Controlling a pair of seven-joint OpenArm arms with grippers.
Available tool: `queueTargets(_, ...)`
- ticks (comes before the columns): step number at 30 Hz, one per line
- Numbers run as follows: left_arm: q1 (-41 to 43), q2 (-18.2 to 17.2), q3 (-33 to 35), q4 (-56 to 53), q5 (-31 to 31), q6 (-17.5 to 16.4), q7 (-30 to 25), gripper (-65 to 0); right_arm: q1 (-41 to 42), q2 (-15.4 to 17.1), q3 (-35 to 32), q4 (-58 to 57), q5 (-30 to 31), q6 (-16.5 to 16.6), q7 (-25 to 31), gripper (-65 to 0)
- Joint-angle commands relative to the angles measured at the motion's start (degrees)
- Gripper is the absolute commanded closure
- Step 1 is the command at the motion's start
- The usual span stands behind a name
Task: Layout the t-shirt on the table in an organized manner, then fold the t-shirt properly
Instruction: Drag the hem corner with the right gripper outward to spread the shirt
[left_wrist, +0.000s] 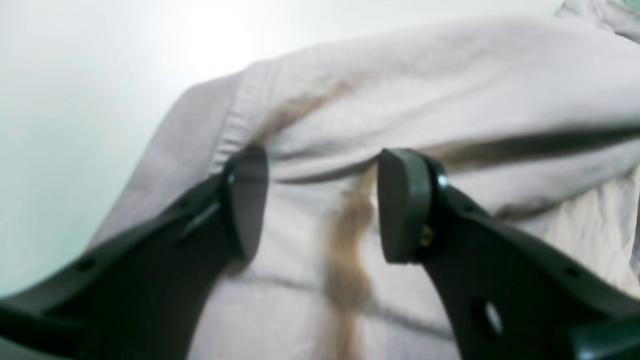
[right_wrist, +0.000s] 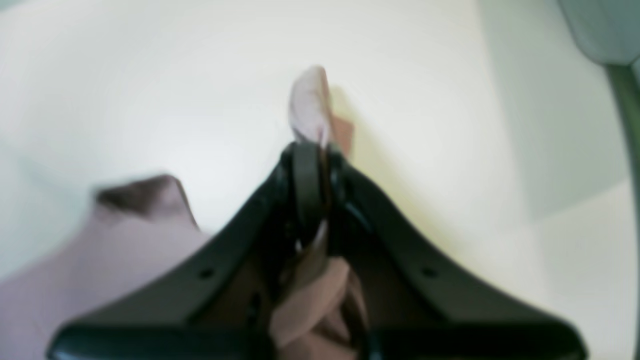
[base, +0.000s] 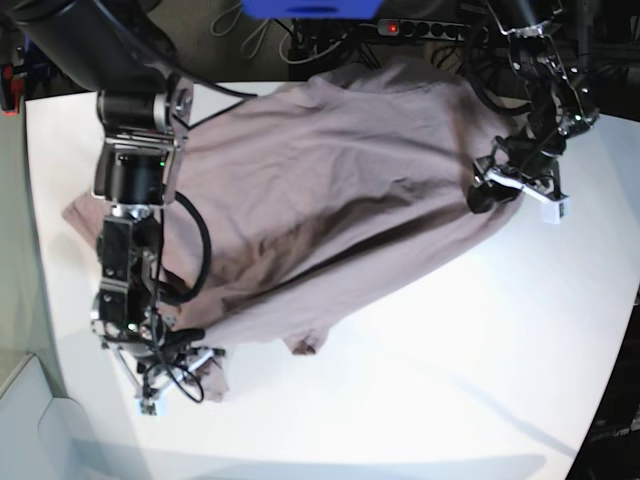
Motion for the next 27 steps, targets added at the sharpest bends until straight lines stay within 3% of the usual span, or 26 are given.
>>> queueTargets(1,0.9,-0.1,0.1,-0.7,4.0,2.0,4.5,-35.6,3.3,0.9,-0.1,-1.7,0.5,-0.4,2.0,-1.0)
queueTargets(4,0.9,-0.1,0.1,-0.4,4.0,2.0,4.6,-35.6,5.4,1.8,-0.2,-8.9,0.5,-0.3,1.5,-11.3)
queueTargets(7,0.9,-0.1,0.1,-0.6,4.0,2.0,4.5,-35.6,5.3,1.8,-0.3,-7.5,0.6,-0.2,1.3,-23.3)
queueTargets(9,0.9,-0.1,0.1,-0.6,4.1,2.0,4.5,-35.6,3.3,1.9,-0.3,-3.4,0.8,0.8,1.3,-23.7)
queueTargets(13,0.9,-0.5,0.0,-0.7,4.3,2.0,4.2,-35.6,0.3,1.9,-0.3,6.6,0.8,7.8,0.9,-23.3)
queueTargets(21,1.0,-1.5,-0.3,-0.7,4.2,2.0,4.2,-35.6,-2.7,4.3,0.3,10.4,0.7,7.9,-2.9,-23.2)
queueTargets(27,1.0,-1.9,-0.3,-0.8,4.1,2.0,4.1,-35.6,-6.2,8.0,1.7,4.1,0.4,7.9,-2.5,-21.5)
